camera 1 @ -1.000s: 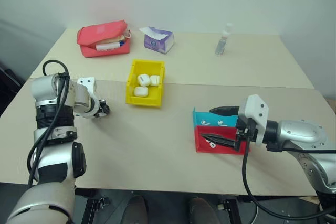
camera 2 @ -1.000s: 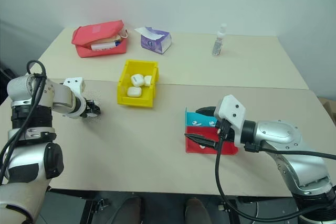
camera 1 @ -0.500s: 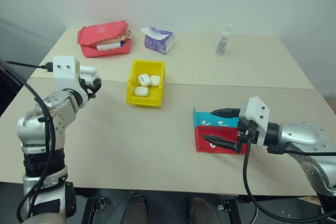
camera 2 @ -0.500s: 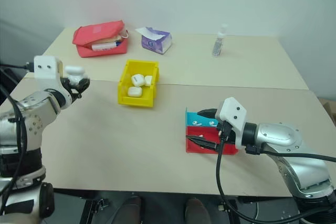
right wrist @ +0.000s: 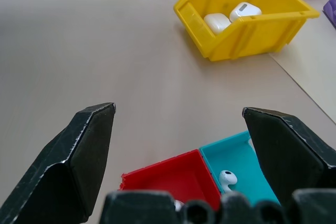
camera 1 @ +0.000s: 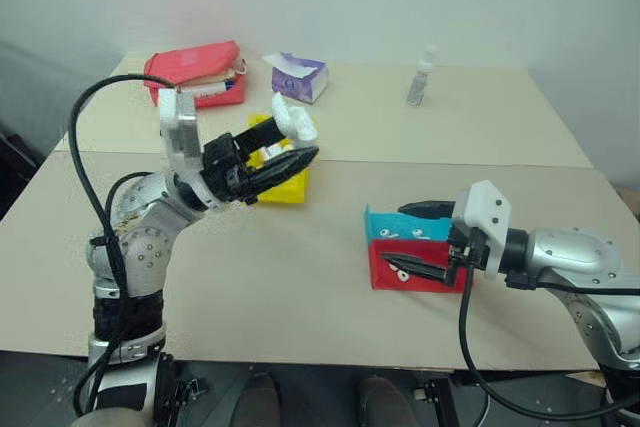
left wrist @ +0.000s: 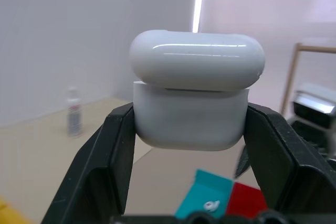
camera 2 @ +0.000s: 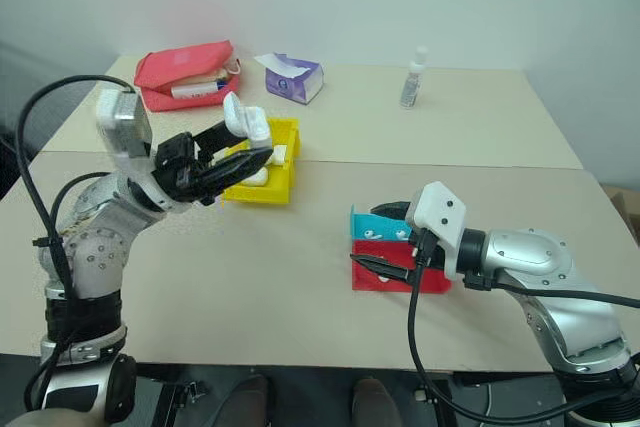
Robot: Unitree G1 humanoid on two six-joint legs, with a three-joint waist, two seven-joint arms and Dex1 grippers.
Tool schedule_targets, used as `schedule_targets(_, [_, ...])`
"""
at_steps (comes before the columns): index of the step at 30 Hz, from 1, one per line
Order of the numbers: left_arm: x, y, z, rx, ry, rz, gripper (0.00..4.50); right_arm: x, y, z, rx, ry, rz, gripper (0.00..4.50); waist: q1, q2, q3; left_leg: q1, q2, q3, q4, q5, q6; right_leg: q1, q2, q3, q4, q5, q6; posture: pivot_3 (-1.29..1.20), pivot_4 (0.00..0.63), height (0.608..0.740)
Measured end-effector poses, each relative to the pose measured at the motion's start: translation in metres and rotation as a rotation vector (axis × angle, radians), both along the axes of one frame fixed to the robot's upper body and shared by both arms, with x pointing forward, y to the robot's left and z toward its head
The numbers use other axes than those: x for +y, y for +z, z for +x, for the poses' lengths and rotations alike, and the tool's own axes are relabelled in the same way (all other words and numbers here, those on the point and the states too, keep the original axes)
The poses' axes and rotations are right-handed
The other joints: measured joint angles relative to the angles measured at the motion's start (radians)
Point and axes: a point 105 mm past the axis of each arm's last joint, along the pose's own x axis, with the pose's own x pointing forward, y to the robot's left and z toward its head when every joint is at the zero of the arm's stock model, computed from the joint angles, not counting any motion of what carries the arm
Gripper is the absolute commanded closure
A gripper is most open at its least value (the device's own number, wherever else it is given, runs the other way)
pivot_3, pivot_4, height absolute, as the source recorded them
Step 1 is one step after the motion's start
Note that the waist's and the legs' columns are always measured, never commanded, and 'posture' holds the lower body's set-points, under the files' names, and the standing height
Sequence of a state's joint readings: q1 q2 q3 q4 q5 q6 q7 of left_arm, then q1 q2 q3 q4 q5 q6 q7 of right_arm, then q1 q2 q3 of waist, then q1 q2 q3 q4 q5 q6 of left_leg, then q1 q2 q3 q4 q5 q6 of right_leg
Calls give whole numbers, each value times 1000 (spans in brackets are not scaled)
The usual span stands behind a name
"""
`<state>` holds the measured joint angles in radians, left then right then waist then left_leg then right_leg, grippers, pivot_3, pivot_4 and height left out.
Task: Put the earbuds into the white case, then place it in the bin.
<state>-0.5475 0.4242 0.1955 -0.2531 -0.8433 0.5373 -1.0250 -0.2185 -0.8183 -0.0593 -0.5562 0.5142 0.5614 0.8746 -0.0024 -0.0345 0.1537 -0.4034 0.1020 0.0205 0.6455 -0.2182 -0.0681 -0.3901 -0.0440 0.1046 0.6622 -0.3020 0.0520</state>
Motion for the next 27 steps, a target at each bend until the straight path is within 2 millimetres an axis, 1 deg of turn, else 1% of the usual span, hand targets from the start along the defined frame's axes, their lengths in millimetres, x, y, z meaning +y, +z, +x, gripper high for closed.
schedule_targets(2, [-3, -2, -8, -26, -81, -1, 1708, -2, 1, 0, -13, 4, -24, 0, -2, 0, 0, 0, 0, 0, 0, 0, 0, 0, 0, 0, 0, 0, 0, 0, 150, 740])
schedule_targets(4, [-3, -7, -9, -31, -113, -5, 1708, -3, 1, -1, -23, 17, -47, 0, -5, 0, 0, 1, 0, 0, 0, 0, 0, 1, 0, 0, 0, 0, 0, 0, 150, 740])
schedule_targets(9, [-4, -10, -12, -42, -162, -12, 1708, -5, 3, -5, -27, 54, -114, 0, -10, 0, 0, 0, 0, -1, 0, 0, 1, 1, 0, -1, -1, 0, 0, 0, 150, 740])
schedule_targets(12, [-6, -10, -15, -55, -182, -12, 1708, -6, 10, -6, -45, 96, -190, 0, -10, 0, 0, 0, 0, -2, 0, 0, 1, 1, 0, -1, -1, 0, 0, 0, 150, 740])
schedule_targets(15, [-9, -11, -16, -55, -204, -14, 1708, -8, 6, -7, -18, 135, -295, 603, -11, 0, 0, 0, 0, -2, 1, 0, 1, 1, 0, -2, -1, 0, 0, 0, 150, 740])
schedule_targets(18, [-10, -12, -18, -58, -217, -11, 1708, -8, 0, -5, 10, 157, -364, 1570, -12, 0, 0, 0, 0, -2, 0, 0, 1, 1, 0, -2, -1, 0, 0, 0, 150, 740])
schedule_targets(23, [-11, -20, -23, -56, -244, 0, 1708, -10, -18, 2, 4, 191, -553, 1570, -12, 0, 0, 0, 0, -3, 1, 0, 1, 1, 0, -3, -2, 0, 0, 0, 150, 740])
schedule_targets(27, [-13, -20, -25, -66, -252, 4, 1708, -11, -31, 8, -10, 249, -684, 1570, -12, 0, 0, -1, 0, -3, 1, 0, 1, 1, 0, -3, -2, 0, 0, 0, 150, 740])
